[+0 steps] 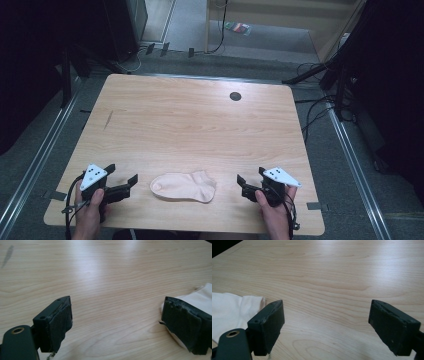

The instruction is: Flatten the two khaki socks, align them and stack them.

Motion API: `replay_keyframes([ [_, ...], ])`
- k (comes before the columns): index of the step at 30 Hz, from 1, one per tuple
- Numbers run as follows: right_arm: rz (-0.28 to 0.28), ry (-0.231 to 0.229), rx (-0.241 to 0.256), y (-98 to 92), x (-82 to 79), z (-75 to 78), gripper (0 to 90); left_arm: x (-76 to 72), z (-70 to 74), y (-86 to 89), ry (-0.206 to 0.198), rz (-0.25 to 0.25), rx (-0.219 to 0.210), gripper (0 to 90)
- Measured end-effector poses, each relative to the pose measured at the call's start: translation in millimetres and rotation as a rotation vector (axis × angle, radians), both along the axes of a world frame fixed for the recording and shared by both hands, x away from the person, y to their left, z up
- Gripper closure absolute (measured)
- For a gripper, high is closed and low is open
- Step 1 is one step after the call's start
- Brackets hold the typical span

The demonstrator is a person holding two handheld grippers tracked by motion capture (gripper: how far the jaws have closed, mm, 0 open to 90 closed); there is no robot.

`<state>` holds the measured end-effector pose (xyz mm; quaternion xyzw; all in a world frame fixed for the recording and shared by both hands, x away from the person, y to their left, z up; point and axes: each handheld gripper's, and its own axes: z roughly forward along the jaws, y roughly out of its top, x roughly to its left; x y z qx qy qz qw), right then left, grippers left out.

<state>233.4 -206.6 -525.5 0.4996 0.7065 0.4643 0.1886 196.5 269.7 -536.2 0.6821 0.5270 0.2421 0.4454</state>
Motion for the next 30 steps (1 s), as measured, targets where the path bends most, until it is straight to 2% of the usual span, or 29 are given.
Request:
replay_keyframes([
  [5,-0.030,-0.001,-0.010,-16.5,-1.6,-2.6,13.5,1.4,-1.9,16.5,-0.005,0.031,0.011,9.4],
  [9,-0.059,0.000,-0.015,-31.7,-2.2,-6.1,13.5,1.9,-3.4,28.8,-0.001,0.055,-0.003,9.4],
  [17,-0.139,0.005,-0.019,-65.3,-3.1,-12.1,13.6,0.7,-6.4,42.2,0.010,0.082,0.026,7.5],
  [27,-0.193,0.008,-0.034,-99.8,-10.2,-17.6,13.6,-2.7,-8.5,61.2,0.009,0.114,0.031,1.9],
  [30,-0.221,0.009,-0.030,-116.2,-13.3,-19.7,13.6,-4.7,-8.9,71.4,0.008,0.134,0.033,1.9],
])
